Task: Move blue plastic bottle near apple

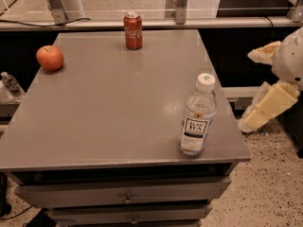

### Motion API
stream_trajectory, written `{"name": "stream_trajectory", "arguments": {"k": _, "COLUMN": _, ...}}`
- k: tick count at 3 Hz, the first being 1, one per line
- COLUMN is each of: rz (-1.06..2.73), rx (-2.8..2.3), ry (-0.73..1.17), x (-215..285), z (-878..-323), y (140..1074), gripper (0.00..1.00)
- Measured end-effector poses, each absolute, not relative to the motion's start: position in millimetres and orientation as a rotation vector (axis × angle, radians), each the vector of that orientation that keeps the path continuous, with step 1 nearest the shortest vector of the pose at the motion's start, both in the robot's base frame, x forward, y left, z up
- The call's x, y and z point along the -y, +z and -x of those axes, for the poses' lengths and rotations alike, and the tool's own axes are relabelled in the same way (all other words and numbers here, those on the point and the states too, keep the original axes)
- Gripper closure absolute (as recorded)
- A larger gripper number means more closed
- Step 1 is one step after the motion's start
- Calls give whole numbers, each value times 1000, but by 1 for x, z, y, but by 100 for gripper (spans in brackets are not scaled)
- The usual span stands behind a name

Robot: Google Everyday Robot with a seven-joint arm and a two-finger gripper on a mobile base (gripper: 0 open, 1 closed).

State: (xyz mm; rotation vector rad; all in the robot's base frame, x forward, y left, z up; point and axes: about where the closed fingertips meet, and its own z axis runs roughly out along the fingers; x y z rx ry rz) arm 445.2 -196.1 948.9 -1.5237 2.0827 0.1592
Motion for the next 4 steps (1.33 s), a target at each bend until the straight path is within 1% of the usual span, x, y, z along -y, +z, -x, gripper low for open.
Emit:
{"name": "stream_trajectory", "arguments": {"k": 2, "rz": 1382, "rx": -1851, "ry": 558, "x": 158, "z": -444, "y": 928, "gripper": 0}}
{"name": "stream_trajectory", "arguments": {"k": 3, "rz": 1312, "rx": -1744, "ry": 745, "x": 134, "z": -439, "y": 933, "gripper": 0}}
{"name": "stream_trajectory", "arguments": {"k": 4, "rz": 1254, "rx": -1660, "ry": 867, "x": 113, "z": -431, "y": 941, "gripper": 0}}
